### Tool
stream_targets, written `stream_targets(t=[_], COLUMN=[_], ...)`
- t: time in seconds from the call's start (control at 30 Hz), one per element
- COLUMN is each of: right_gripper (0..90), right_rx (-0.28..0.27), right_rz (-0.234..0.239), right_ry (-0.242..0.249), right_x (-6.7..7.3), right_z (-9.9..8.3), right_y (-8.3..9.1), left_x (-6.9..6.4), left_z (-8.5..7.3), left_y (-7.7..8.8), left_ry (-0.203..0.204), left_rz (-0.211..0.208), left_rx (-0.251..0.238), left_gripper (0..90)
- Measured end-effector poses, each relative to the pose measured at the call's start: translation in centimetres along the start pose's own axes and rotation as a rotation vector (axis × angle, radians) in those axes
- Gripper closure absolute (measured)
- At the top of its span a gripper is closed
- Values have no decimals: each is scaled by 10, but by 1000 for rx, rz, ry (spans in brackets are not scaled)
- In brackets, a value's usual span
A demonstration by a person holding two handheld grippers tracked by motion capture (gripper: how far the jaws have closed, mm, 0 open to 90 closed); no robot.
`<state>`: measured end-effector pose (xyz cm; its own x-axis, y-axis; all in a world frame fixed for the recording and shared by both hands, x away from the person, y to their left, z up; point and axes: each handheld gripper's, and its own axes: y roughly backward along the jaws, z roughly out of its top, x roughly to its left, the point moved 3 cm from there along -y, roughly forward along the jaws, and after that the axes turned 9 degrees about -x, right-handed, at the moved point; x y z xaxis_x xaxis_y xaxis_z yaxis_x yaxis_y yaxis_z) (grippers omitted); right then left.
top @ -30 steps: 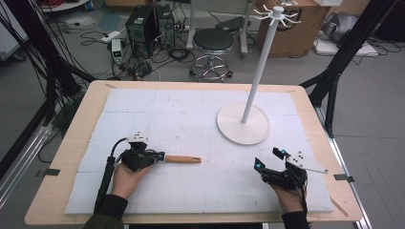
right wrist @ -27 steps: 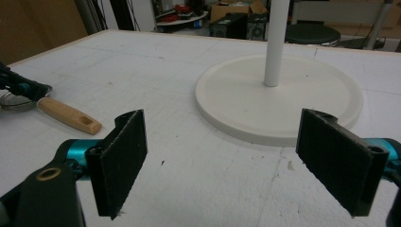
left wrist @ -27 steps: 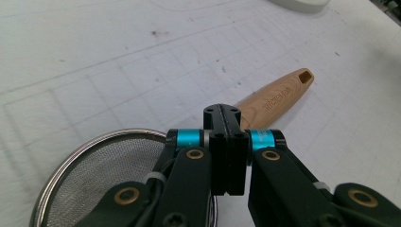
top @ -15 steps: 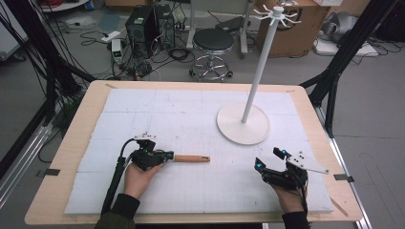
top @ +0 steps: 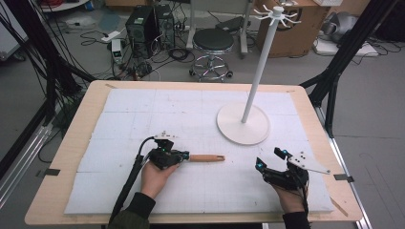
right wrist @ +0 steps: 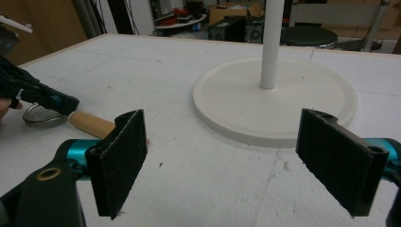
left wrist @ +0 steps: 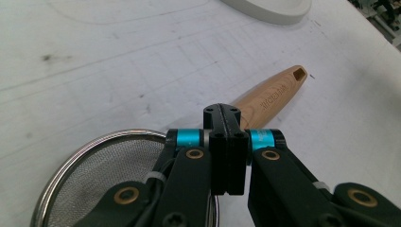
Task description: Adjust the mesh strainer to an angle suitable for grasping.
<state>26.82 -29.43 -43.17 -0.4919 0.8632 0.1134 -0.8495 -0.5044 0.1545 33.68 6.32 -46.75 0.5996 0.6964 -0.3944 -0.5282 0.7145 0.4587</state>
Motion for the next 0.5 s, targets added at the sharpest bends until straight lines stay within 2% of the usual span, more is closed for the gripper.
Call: stream_targets(t=[0.3, 0.43, 0.5], right_gripper=[161, 161, 161], right_rx=[-5, -5, -7], right_rz=[-1, -2, -3], right_ry=[-3, -3, -1], right_x=[-2, -1, -1], right_z=[0, 1, 1], right_y=[1, 1, 2], left_x=[-13, -30, -35], left_z=[3, 7, 9], left_y=[-16, -32, -39], left_ry=[6, -34, -33], left_rz=[-8, -16, -20], left_rx=[9, 41, 54], left_gripper=[900, 900, 900])
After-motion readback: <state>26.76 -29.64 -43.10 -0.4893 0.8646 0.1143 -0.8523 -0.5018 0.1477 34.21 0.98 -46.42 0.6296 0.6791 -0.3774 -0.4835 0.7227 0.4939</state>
